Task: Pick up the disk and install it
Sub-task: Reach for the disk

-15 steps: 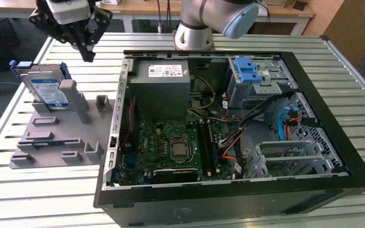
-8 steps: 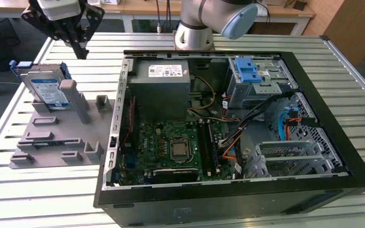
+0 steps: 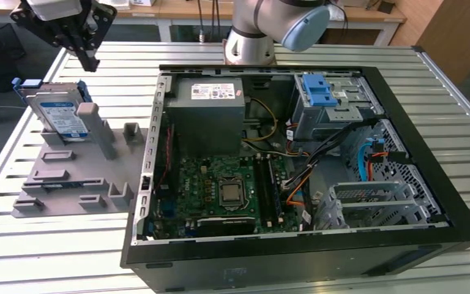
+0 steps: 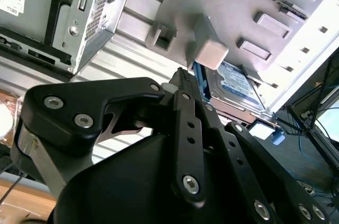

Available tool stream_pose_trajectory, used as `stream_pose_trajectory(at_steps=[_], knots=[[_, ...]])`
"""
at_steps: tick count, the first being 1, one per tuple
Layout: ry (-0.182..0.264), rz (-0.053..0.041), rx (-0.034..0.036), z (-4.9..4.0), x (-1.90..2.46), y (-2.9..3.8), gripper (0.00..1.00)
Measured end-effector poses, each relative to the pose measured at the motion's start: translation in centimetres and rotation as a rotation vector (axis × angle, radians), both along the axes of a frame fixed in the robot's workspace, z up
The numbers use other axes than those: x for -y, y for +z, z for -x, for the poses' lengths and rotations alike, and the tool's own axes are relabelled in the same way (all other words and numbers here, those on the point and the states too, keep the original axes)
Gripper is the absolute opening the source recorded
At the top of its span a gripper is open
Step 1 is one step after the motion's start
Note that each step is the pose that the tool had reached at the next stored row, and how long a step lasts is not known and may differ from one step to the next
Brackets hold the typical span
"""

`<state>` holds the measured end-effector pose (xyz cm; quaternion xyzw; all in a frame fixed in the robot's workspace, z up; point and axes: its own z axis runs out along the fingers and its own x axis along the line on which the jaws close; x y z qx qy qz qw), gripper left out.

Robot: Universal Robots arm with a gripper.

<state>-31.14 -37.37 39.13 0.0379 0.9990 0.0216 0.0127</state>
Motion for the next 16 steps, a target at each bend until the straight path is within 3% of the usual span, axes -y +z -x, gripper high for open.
stream_pose_trajectory(at_steps=[5, 16], knots=[[0.000, -0.0001, -0.0007, 1.01, -0.46, -0.03, 0.11], [0.000, 0.0000, -0.0007, 1.20, -0.47, -0.03, 0.11]])
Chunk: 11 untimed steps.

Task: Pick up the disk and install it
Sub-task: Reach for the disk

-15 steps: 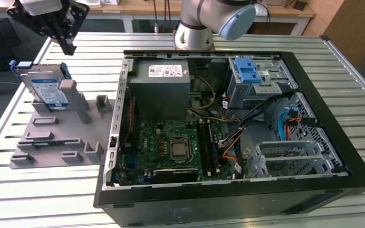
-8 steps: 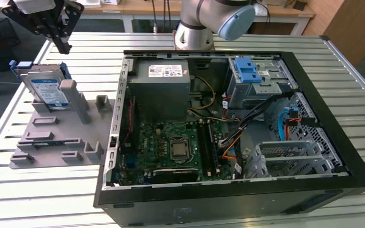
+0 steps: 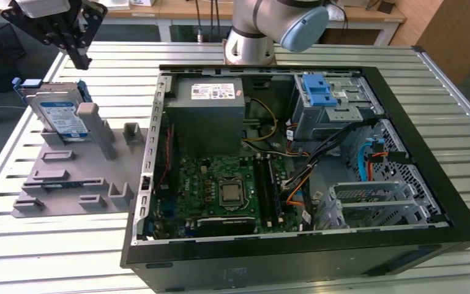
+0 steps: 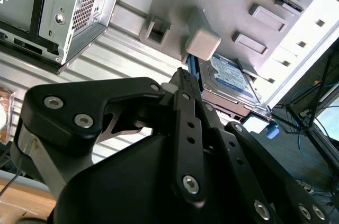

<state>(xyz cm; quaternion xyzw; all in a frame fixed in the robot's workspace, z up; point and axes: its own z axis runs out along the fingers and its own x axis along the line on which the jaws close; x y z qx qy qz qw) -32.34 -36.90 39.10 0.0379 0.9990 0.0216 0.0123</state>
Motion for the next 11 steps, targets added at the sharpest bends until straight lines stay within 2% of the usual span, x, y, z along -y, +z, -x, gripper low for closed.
stream_pose_trajectory(at_steps=[11], knots=[[0.000, 0.0000, 0.0000, 0.35, 0.00, -0.01, 0.11]])
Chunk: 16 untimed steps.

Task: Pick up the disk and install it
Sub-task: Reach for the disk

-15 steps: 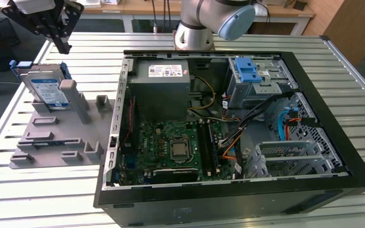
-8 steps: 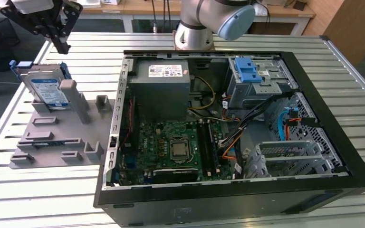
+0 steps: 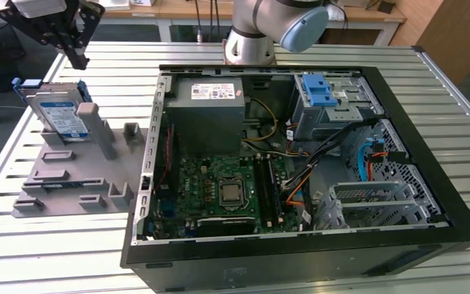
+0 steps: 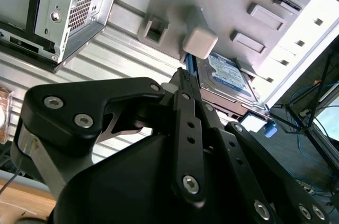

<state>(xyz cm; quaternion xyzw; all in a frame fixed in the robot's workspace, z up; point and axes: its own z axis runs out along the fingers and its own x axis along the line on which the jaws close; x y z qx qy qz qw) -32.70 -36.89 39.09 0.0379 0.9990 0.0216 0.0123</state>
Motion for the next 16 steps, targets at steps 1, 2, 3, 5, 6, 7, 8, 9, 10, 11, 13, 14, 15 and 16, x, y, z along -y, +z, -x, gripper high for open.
stream_pose_trajectory(at_steps=[1, 2, 3, 5, 6, 7, 8, 9, 10, 11, 13, 14, 15, 16], knots=[[0.000, -0.0001, 0.0000, 0.04, 0.00, 0.00, 0.11], [0.000, -0.0001, 0.0000, 0.06, 0.00, -0.01, 0.11], [0.000, -0.0001, 0.0001, 0.09, 0.00, -0.01, 0.11], [0.000, 0.0000, 0.0000, 0.15, 0.00, -0.01, 0.11], [0.000, -0.0001, 0.0000, 0.17, 0.00, -0.01, 0.11], [0.000, 0.0000, 0.0000, 0.18, 0.00, -0.01, 0.11], [0.000, 0.0000, 0.0000, 0.21, -0.01, -0.02, 0.11], [0.000, 0.0000, 0.0000, 0.23, -0.01, -0.02, 0.11], [0.000, 0.0000, 0.0000, 0.24, -0.01, -0.02, 0.11], [0.000, 0.0000, 0.0000, 0.25, -0.01, -0.02, 0.11], [0.000, 0.0000, 0.0000, 0.27, -0.01, -0.03, 0.11], [0.000, 0.0000, 0.0000, 0.28, -0.01, -0.03, 0.11], [0.000, 0.0000, 0.0000, 0.30, -0.01, -0.03, 0.11], [0.000, -0.0001, 0.0001, 0.32, -0.01, -0.03, 0.11]])
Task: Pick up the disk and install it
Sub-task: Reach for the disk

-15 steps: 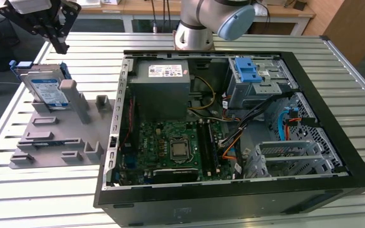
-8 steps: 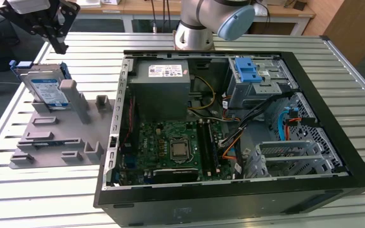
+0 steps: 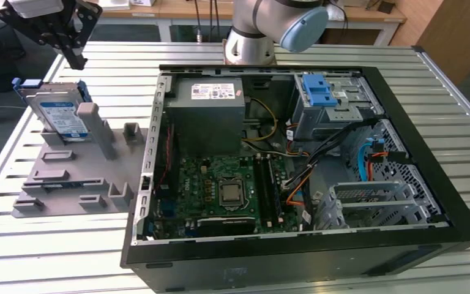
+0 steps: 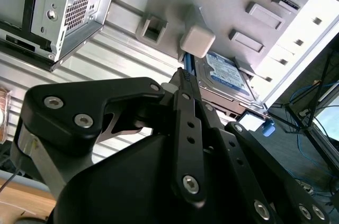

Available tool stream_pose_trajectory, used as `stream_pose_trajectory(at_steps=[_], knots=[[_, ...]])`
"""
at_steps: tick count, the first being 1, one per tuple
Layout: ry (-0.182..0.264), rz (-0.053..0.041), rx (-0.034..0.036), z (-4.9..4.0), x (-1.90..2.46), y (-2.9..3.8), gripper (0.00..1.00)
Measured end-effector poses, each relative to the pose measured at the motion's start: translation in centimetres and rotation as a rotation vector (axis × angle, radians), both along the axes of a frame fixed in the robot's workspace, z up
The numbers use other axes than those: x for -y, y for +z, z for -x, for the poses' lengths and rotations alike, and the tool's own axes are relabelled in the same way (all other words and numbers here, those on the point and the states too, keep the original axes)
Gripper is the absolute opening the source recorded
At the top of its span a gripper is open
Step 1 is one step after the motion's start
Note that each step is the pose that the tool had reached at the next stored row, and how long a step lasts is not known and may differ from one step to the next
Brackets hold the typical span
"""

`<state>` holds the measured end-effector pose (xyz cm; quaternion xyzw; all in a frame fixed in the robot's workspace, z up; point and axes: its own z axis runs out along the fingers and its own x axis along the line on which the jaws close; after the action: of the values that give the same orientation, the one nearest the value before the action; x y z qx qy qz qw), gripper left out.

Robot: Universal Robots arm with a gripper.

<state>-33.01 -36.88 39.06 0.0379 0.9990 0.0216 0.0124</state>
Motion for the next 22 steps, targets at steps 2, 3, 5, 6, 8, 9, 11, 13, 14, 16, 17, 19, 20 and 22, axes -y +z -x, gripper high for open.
stream_pose_trajectory(at_steps=[2, 3, 5, 6, 8, 9, 11, 13, 14, 16, 17, 19, 20, 22], knots=[[0.000, 0.0000, 0.0000, 0.06, 0.00, 0.00, 0.11], [0.000, 0.0000, -0.0001, 0.11, -0.01, 0.00, 0.11], [0.000, 0.0000, -0.0003, 0.26, -0.13, -0.01, 0.11], [0.000, 0.0001, -0.0006, 0.38, -0.22, -0.02, 0.11], [0.000, 0.0000, -0.0010, 0.71, -0.36, -0.03, 0.11], [0.000, 0.0001, -0.0013, 0.89, -0.45, -0.04, 0.11], [0.000, 0.0000, -0.0017, 1.35, -0.72, -0.05, 0.11], [0.000, 0.0000, -0.0022, 1.73, -1.01, -0.08, 0.11], [0.000, -0.0001, -0.0027, 1.89, -1.14, -0.10, 0.11], [0.000, 0.0001, -0.0072, 2.07, -1.28, -0.13, 0.11], [0.000, 0.0000, -0.0097, 2.18, -1.33, -0.14, 0.11], [0.000, 0.0000, -0.0135, 2.59, -1.42, -0.18, 0.11], [0.000, 0.0001, -0.0143, 2.92, -1.47, -0.21, 0.11], [0.000, 0.0000, -0.0145, 3.75, -1.56, -0.30, 0.11]])
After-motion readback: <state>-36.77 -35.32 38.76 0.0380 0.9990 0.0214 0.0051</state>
